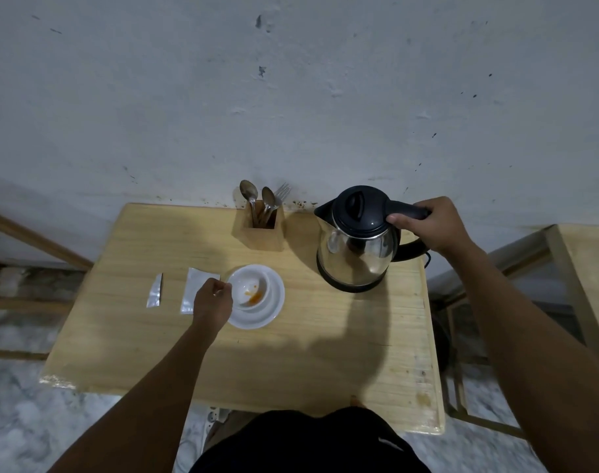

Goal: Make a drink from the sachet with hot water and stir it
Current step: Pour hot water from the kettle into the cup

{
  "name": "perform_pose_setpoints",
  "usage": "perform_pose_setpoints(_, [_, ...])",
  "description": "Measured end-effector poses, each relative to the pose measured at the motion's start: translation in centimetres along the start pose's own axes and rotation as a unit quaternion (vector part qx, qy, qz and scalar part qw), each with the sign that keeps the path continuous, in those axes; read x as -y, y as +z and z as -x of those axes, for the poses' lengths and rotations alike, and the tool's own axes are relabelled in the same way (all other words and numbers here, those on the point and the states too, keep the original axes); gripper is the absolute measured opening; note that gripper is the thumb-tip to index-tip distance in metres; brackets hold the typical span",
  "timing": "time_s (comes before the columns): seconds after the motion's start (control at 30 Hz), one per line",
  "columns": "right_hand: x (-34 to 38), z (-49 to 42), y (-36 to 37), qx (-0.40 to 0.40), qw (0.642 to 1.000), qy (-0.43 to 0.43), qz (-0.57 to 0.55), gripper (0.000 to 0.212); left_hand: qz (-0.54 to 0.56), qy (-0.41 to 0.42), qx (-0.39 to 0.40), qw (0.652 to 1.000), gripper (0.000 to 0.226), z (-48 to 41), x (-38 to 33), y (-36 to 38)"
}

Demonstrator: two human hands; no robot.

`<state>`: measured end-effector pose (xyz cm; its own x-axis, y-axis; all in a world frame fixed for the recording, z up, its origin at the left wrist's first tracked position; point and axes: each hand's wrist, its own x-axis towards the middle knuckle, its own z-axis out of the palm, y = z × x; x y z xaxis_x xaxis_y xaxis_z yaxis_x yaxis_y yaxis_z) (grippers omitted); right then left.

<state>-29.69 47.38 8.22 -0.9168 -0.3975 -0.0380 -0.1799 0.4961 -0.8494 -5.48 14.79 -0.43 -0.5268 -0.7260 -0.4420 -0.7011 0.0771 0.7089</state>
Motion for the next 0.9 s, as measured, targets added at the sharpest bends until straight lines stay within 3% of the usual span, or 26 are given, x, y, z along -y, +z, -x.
perform_pose_setpoints(0.33, [2.7,1.9,1.7,-0.052,0.998,-0.029,0.021,0.084,0.056,0.021,0.017,0.998,0.020,0.3,0.1,-0.2])
perform_pose_setpoints(0.43, [4.4,2.4,1.8,-0.033,0.998,-0.029,0.042,0.084,0.070,0.032,0.027,0.997,0.018,0.2,0.4,-0.3])
perform_pose_setpoints(0.53, [6.8,2.8,2.3,-0.012,0.998,-0.030,0.059,0.062,0.068,0.047,0.034,0.996,0.017,-0.1,0.9,-0.5])
perform_pose_setpoints(0.77, [11.8,3.7,4.0,0.057,0.985,-0.018,0.159,0.056,0.062,0.069,0.051,0.994,0.024,-1.0,1.8,-0.5])
perform_pose_setpoints(0.9, [13.7,4.4,5.6,0.086,0.973,-0.002,0.212,0.071,0.056,0.105,0.054,0.991,0.021,-1.1,2.2,-0.6])
